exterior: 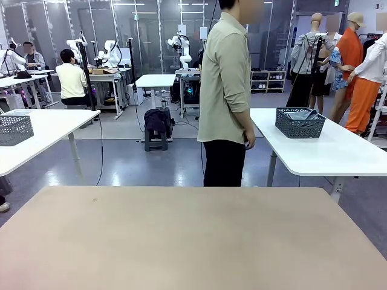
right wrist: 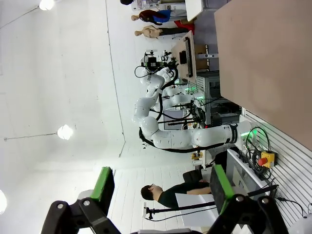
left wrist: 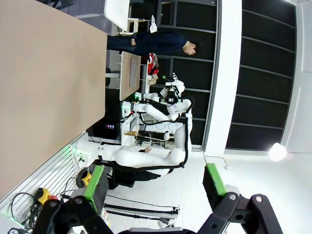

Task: Fold the towels and place them in the basket.
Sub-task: Stack the folded Towel with hook on the right side of the table.

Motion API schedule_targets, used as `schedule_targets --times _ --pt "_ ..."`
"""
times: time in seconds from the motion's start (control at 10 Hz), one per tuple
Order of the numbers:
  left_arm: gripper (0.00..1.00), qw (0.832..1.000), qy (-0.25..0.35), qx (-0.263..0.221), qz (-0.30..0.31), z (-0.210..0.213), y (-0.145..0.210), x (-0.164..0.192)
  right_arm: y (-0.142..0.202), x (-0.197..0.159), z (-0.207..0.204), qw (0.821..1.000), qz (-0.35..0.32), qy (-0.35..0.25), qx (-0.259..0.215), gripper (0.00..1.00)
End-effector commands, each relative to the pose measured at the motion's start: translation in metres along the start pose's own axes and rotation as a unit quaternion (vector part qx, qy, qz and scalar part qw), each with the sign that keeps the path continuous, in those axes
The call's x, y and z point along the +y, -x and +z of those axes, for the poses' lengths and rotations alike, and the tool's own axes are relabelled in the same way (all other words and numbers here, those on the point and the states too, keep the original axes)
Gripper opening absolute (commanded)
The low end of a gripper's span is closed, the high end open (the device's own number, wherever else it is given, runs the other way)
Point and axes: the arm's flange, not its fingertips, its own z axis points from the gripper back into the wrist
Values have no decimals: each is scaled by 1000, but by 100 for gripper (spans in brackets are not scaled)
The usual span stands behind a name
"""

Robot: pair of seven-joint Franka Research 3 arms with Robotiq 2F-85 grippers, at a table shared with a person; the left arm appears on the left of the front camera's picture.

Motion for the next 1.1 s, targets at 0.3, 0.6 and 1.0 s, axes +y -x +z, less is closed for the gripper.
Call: schedule_targets --times 0.3,0.6,1.0 --pt "100 1000 -8 -9 -3 -1 1 -2 0 0 -2 1000 -1 1 2 100" --pt "100 1000 -8 -9 -3 -1 1 -2 0 0 -2 1000 -1 1 2 100" --pt "100 1000 -8 -9 -3 -1 1 -2 0 0 -2 1000 -1 1 2 100"
